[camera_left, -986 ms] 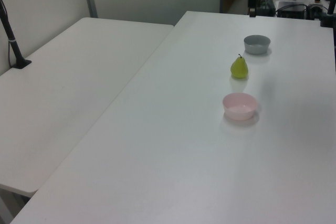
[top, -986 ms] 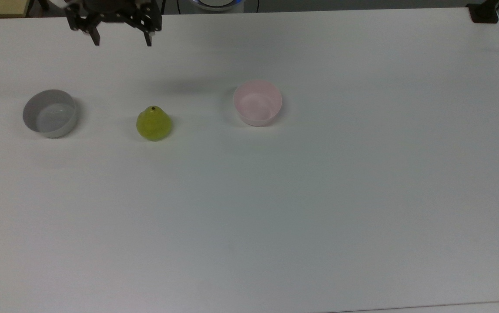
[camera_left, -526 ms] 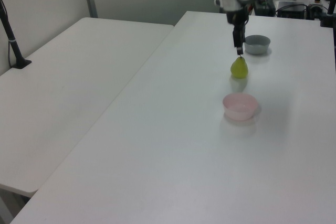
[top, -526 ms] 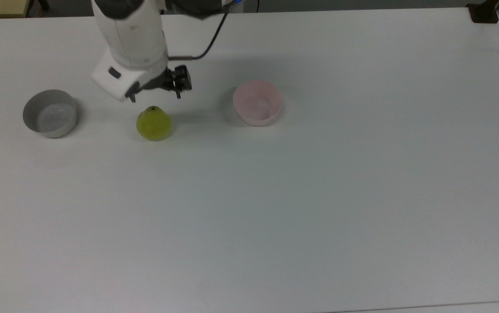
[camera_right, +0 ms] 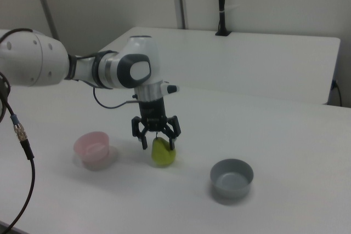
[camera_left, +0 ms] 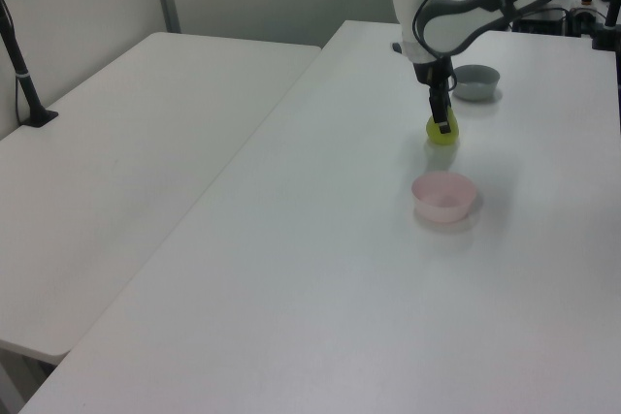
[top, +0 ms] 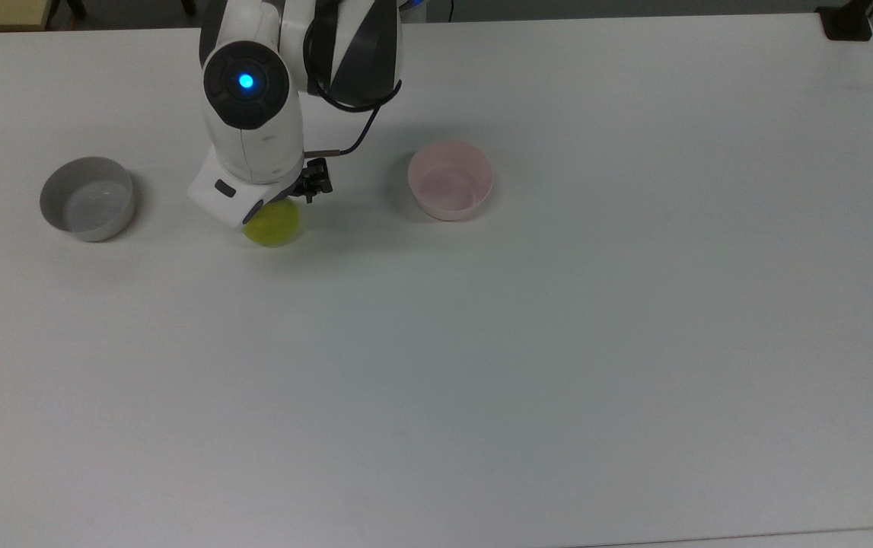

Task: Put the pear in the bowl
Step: 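Close the gripper on the green pear and lift it, then carry the held pear over to the pink bowl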

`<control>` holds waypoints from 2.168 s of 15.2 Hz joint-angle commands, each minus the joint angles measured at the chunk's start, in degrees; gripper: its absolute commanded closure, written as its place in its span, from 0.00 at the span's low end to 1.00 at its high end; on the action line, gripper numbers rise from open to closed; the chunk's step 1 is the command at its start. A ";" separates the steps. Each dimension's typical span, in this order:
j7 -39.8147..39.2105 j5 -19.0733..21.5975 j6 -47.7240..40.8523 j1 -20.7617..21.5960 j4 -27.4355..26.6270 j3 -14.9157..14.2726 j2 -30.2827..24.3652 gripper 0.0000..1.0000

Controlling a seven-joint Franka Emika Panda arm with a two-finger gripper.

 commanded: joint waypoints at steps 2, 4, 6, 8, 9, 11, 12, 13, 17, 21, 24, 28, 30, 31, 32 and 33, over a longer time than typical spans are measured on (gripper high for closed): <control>-1.47 -1.67 4.60 0.48 -2.74 -0.80 0.65 0.04; -1.47 -1.76 4.60 0.40 -2.65 -0.80 0.48 0.35; -1.30 -1.32 4.34 0.13 -2.30 -0.80 -0.31 0.67; -1.39 -1.15 3.72 0.13 -2.30 -0.80 -2.58 0.72; -1.21 -0.97 3.55 0.13 -2.30 -0.80 -4.16 0.72; -0.94 0.16 0.49 0.31 -1.43 -0.89 -8.37 0.73; -0.69 1.13 -1.01 0.74 -0.90 -0.89 -9.96 0.72; -0.60 2.01 -1.55 1.10 -0.37 -0.89 -11.46 0.72; 2.12 4.03 -7.07 6.18 1.13 -1.15 -13.58 0.70; 7.48 4.57 -10.43 14.88 1.04 -1.07 -13.85 0.68; 10.38 4.57 -10.26 18.93 0.69 -0.63 -13.58 0.67; 10.92 4.57 -9.64 20.00 0.25 0.16 -10.69 0.64; 10.22 4.13 -9.38 20.00 -0.37 0.25 -8.93 0.64; 10.04 4.04 -8.68 20.08 -0.63 0.34 -8.14 0.64; 9.95 3.87 -8.06 20.95 -1.33 0.43 -7.78 0.64; 9.86 3.78 -7.36 21.92 -1.94 0.43 -7.17 0.64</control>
